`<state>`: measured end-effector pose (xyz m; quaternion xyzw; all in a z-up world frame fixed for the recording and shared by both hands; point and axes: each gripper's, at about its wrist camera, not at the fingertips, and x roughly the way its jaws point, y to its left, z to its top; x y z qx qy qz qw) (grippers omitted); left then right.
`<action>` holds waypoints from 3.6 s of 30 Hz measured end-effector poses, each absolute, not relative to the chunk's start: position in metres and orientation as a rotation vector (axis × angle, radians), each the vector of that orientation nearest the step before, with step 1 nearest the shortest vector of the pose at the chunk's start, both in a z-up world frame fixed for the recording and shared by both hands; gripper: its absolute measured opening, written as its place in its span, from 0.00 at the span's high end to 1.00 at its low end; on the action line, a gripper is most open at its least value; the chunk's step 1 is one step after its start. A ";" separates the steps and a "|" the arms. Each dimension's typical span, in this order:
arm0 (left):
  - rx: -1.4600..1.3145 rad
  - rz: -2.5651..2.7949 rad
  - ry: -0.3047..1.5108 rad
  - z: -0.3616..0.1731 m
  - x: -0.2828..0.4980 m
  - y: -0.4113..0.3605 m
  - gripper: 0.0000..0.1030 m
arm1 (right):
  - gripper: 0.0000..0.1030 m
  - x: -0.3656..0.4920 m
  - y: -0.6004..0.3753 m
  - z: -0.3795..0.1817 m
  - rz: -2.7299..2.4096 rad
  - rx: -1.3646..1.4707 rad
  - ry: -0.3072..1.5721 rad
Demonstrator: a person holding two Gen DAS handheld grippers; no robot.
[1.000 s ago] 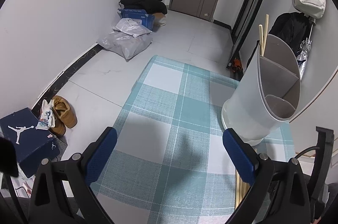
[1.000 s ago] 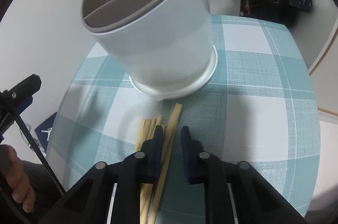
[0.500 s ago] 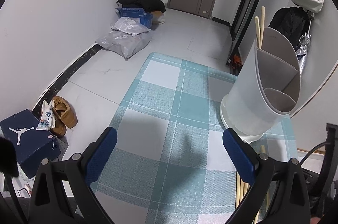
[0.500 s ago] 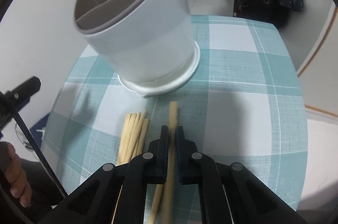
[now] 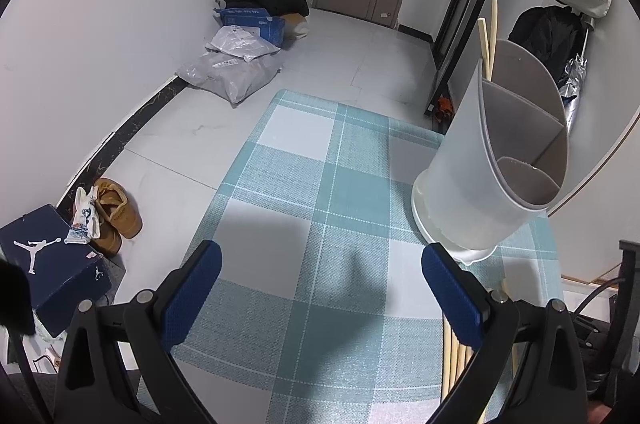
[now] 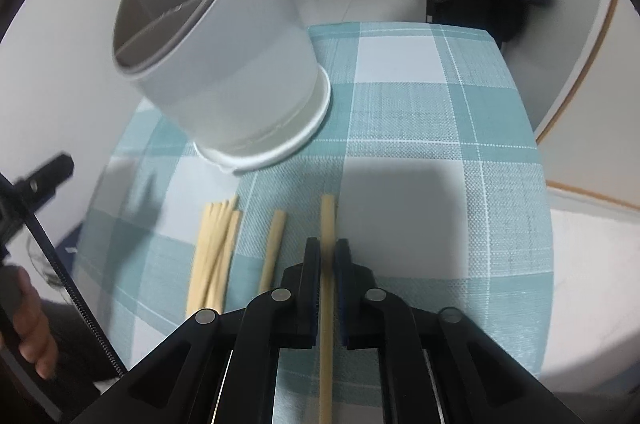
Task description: Organize utensils
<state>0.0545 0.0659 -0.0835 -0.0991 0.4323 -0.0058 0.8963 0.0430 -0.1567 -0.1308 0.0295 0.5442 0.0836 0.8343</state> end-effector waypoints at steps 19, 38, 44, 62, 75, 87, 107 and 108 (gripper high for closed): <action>-0.079 -0.159 1.085 -0.113 0.059 0.023 0.04 | 0.94 0.072 -0.144 -0.135 0.291 -0.032 1.194; 0.024 -0.179 1.185 -0.134 0.059 -0.003 0.04 | 0.95 0.065 -0.246 -0.091 0.341 0.570 0.976; 0.044 -0.157 1.181 -0.137 0.061 -0.010 0.05 | 0.95 0.056 -0.255 -0.084 0.336 0.609 0.939; -0.007 -0.139 1.154 -0.130 0.073 -0.018 0.94 | 0.97 0.044 -0.257 -0.070 0.319 0.590 0.889; -0.165 -0.099 1.103 -0.117 0.082 0.013 0.97 | 0.98 0.045 -0.251 -0.074 0.304 0.533 0.902; -0.263 -0.110 0.996 -0.095 0.080 0.033 0.97 | 0.91 0.048 -0.237 -0.103 0.288 0.481 1.060; -0.368 -0.188 0.979 -0.096 0.083 0.058 0.97 | 0.81 0.036 -0.187 -0.158 0.429 0.793 1.345; -0.372 -0.192 0.979 -0.097 0.083 0.059 0.97 | 0.81 0.036 -0.184 -0.160 0.423 0.801 1.355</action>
